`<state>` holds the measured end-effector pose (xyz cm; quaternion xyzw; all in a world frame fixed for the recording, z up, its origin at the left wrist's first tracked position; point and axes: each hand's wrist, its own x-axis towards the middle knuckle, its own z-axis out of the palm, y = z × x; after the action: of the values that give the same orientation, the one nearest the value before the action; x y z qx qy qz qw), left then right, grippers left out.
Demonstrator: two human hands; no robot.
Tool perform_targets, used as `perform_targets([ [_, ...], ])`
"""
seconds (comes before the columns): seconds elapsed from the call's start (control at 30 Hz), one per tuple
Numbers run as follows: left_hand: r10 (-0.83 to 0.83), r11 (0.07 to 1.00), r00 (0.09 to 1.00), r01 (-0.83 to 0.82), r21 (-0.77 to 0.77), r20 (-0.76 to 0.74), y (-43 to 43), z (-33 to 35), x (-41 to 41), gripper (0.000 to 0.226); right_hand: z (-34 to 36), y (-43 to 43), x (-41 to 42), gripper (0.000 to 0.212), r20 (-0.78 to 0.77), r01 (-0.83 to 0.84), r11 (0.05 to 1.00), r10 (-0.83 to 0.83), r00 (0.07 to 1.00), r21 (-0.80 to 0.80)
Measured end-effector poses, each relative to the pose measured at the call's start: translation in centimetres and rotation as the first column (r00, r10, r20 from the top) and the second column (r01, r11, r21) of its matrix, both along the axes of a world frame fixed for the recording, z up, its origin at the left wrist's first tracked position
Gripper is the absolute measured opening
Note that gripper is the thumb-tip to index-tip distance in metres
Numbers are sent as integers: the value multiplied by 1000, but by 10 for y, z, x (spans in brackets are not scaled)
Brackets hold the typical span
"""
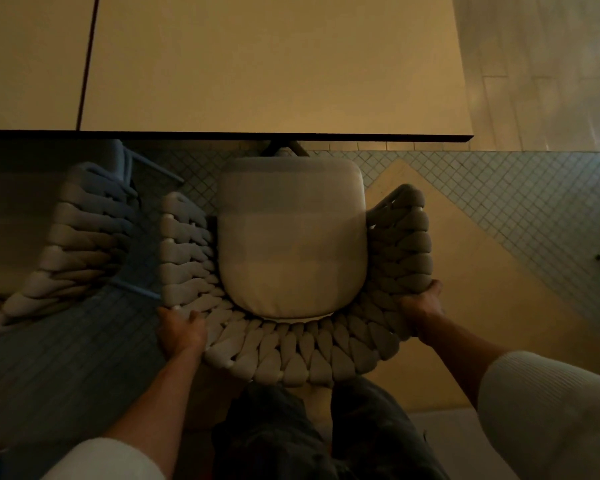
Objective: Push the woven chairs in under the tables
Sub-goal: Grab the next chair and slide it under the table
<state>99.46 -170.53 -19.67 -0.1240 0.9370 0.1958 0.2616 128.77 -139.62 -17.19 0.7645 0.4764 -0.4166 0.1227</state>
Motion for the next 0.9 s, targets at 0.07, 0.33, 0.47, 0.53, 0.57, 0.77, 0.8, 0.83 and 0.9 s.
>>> perform_targets([
  [0.07,0,1000,1000,0,-8,-4,-2,0,0,50,2,-4,0,73,4,-4,1000,4,1000,-1],
  [0.33,48,998,999,-49,-34,-7,-16,6,-8,58,-3,-19,-9,63,-72,-30,1000,30,997,5],
  [0.47,42,999,999,-42,-12,-25,-29,3,-27,57,-4,-25,-33,62,-85,-18,1000,19,996,11],
  [0.53,25,1000,999,-25,-4,-28,-29,1,-40,59,-3,-25,-44,65,-82,-12,1000,14,997,20],
  [0.57,20,1000,999,-20,2,-31,-28,0,-46,60,-3,-24,-48,66,-82,-21,999,23,996,31],
  [0.77,-18,1000,999,18,18,-35,-18,-5,-78,68,-9,-10,-68,73,-115,39,999,-39,993,3],
  [0.8,-24,999,999,25,24,-34,-16,-5,-83,69,-15,-7,-68,76,-110,42,999,-42,993,-3],
  [0.83,-29,999,999,30,33,-35,-14,-6,-87,68,-19,-4,-70,77,-113,61,998,-61,992,-4],
  [0.9,-29,998,999,32,53,-42,-10,-6,-94,63,-14,-5,-79,72,-119,103,995,-103,987,-10],
])
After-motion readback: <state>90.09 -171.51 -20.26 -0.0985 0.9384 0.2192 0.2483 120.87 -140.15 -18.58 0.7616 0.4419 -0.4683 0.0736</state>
